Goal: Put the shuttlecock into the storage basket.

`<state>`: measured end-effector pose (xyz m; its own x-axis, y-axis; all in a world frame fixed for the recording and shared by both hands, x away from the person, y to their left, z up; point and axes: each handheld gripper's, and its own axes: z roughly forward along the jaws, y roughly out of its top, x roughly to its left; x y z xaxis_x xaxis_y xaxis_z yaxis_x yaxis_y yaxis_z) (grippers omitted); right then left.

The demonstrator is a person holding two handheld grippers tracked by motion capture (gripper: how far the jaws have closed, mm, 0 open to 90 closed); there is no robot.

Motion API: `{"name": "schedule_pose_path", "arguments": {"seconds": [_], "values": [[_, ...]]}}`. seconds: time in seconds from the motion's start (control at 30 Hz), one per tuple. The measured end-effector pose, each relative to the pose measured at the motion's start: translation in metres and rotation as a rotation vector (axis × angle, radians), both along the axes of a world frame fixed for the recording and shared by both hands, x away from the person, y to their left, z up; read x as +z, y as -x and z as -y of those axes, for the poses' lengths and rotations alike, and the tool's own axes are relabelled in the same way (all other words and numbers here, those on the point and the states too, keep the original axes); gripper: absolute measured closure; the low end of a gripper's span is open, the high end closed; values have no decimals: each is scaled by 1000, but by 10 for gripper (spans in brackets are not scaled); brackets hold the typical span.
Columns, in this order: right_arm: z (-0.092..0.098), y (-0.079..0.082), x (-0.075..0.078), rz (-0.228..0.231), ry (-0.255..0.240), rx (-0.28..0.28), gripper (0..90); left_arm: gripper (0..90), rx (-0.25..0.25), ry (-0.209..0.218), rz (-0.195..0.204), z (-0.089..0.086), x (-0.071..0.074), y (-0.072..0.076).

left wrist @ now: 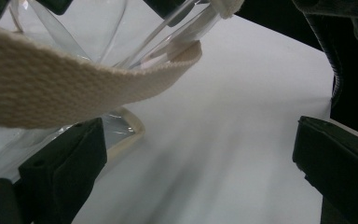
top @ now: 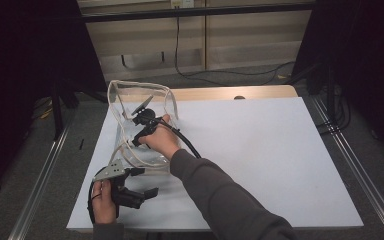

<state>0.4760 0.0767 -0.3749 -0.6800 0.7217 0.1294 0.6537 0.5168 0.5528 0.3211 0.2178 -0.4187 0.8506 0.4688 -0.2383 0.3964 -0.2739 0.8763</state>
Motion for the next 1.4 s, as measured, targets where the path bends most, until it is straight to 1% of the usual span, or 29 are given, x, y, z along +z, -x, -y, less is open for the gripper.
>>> {"name": "schedule_pose_path", "arguments": {"seconds": [0.1, 0.2, 0.27, 0.33, 0.37, 0.43, 0.6, 0.8, 0.83, 0.87, 0.93, 1.03, 1.4], "values": [[2, 1, 3, 4, -7, -12, 221, 30, 0, -3, 0, 0, 0, 0], [3, 2, 5, 10, 6, -4, 220, 29, -1, -2, 2, 0, 0, 0], [4, 2, 7, 10, 10, -13, 218, 30, -3, -3, 4, 0, 1, 0], [5, 3, 7, 3, 13, -10, 209, 30, -2, -2, 1, 0, 0, 0], [6, 4, 8, 0, 12, -15, 207, 29, -2, -1, 1, 0, 0, 1], [7, 4, 9, 9, 2, -9, 207, 29, -3, -5, 4, 0, 1, 0], [8, 7, 14, 12, -3, 2, 202, 29, -2, -2, 3, 1, 1, 1], [11, 13, 22, 9, -28, 21, 192, 30, -6, -4, 5, 0, 1, 0], [10, 14, 24, 8, -37, 12, 187, 29, -1, 2, 2, 1, 1, 1], [12, 15, 25, 17, -40, 30, 187, 29, -5, -1, 4, 1, 1, 1], [12, 18, 29, 12, -60, 31, 182, 29, -6, -4, 5, 1, 1, 1], [14, 22, 34, 19, -70, 51, 176, 30, -8, -3, 5, 1, 1, 1], [26, 34, 47, 30, -121, 88, 169, 29, -9, -4, 5, 2, 2, 1]]}}
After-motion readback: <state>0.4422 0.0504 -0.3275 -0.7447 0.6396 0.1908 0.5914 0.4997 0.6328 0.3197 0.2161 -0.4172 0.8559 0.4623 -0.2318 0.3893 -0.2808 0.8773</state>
